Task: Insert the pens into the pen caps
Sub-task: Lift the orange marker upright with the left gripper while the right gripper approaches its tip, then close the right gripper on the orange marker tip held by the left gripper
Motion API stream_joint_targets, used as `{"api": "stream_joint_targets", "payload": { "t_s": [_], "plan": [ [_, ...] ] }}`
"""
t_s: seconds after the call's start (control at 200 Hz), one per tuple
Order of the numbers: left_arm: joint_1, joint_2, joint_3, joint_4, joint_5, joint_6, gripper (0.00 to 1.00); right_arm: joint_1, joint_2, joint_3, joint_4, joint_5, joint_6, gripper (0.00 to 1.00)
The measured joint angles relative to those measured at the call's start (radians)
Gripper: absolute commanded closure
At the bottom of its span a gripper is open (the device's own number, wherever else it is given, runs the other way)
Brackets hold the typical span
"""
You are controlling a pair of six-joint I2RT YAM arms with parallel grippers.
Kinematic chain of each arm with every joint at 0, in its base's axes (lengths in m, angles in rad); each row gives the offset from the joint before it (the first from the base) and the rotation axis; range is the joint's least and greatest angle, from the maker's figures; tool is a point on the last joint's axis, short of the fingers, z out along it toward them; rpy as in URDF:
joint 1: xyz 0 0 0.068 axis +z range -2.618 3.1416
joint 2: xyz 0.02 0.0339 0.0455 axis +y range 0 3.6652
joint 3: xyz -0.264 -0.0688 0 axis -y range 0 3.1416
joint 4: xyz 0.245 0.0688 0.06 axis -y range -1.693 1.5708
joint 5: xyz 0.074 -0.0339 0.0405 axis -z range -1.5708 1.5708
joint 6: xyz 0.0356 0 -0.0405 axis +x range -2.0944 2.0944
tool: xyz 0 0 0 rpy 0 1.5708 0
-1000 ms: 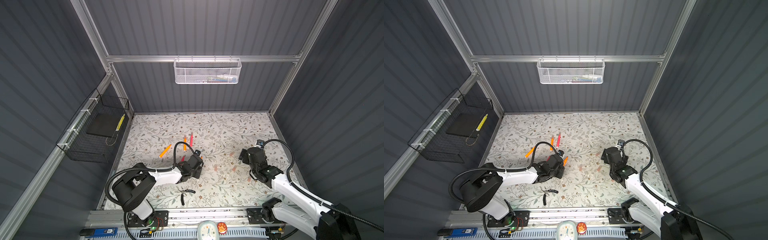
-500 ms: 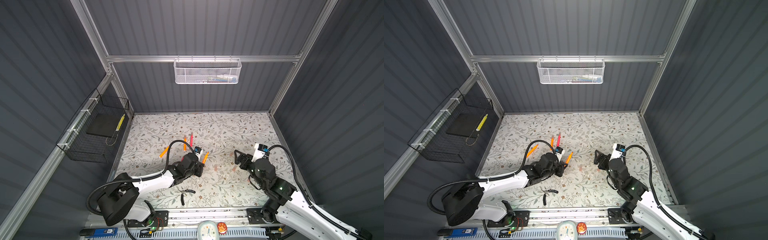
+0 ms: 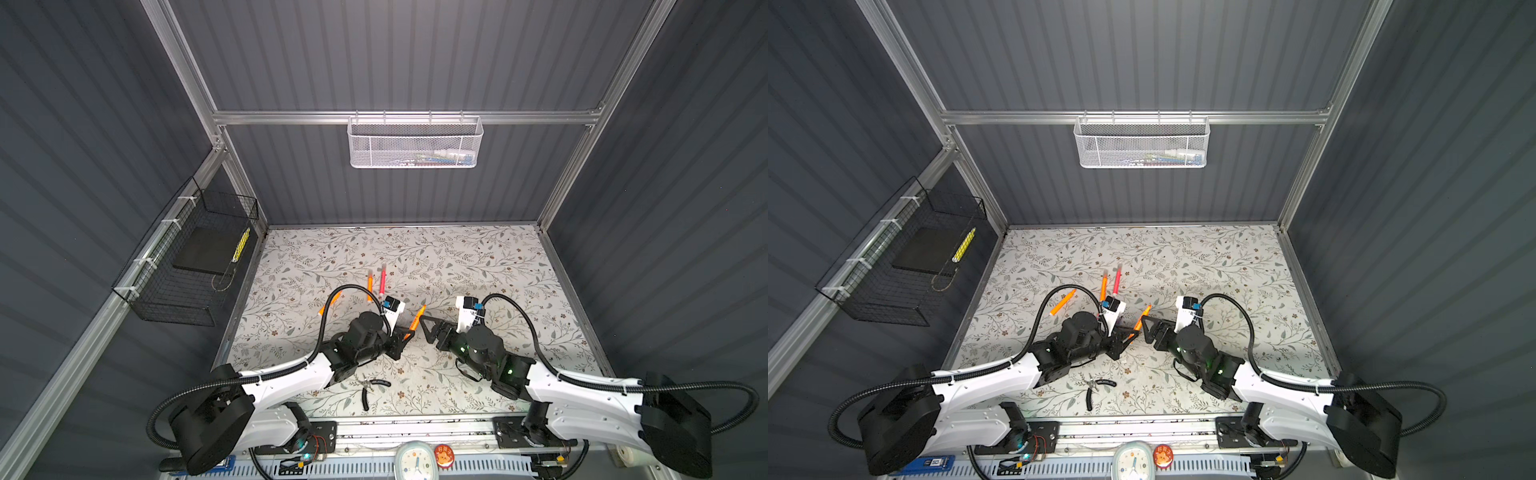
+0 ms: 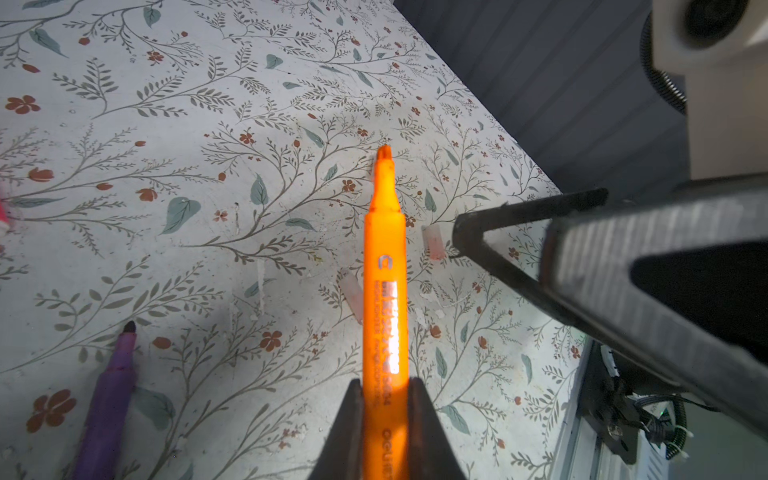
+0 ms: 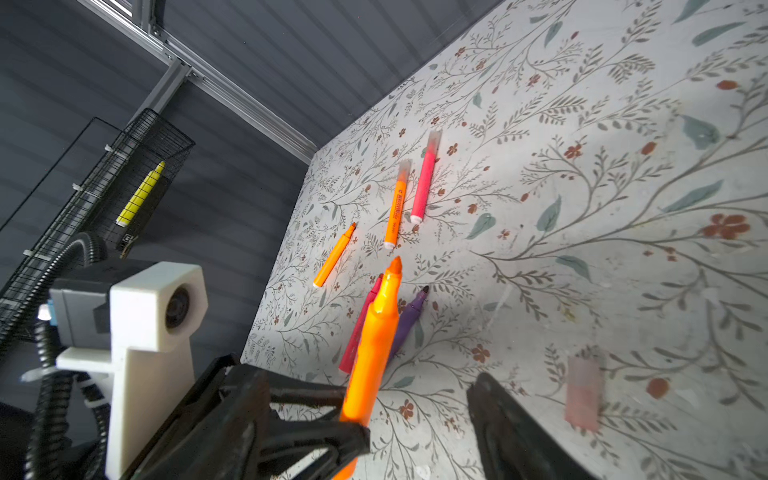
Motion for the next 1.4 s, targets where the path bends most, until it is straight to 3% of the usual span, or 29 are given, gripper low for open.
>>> {"api": "stream_joint_targets", "payload": {
  "t_s": [0.375,0.7,0.79,0.92,1.175,1.321,1.396],
  "plan": [
    [0.000,-0.040,-0.033,0.066,0.073,0.000,1.00,0.000,0.141,0.047,0.116,0.003,0.050,0.51],
    [0.000,-0.040,-0.033,0.072,0.093,0.000,1.00,0.000,0.164,0.057,0.131,0.009,0.052,0.79],
    [0.000,-0.040,-0.034,0.076,0.093,0.000,0.92,-0.002,0.170,0.059,0.134,0.009,0.056,0.84],
    [0.000,-0.039,-0.034,0.077,0.091,0.001,0.79,-0.002,0.175,0.069,0.130,0.001,0.061,0.88],
    [0.000,-0.029,-0.034,0.082,0.093,0.002,0.65,0.012,0.195,0.092,0.135,-0.024,0.037,0.91],
    [0.000,-0.028,-0.034,0.083,0.093,0.004,0.64,0.015,0.209,0.094,0.138,-0.027,0.031,0.92],
    [0.000,-0.028,-0.034,0.083,0.093,0.005,0.73,0.017,0.211,0.098,0.138,-0.027,0.030,0.92]
  ]
}}
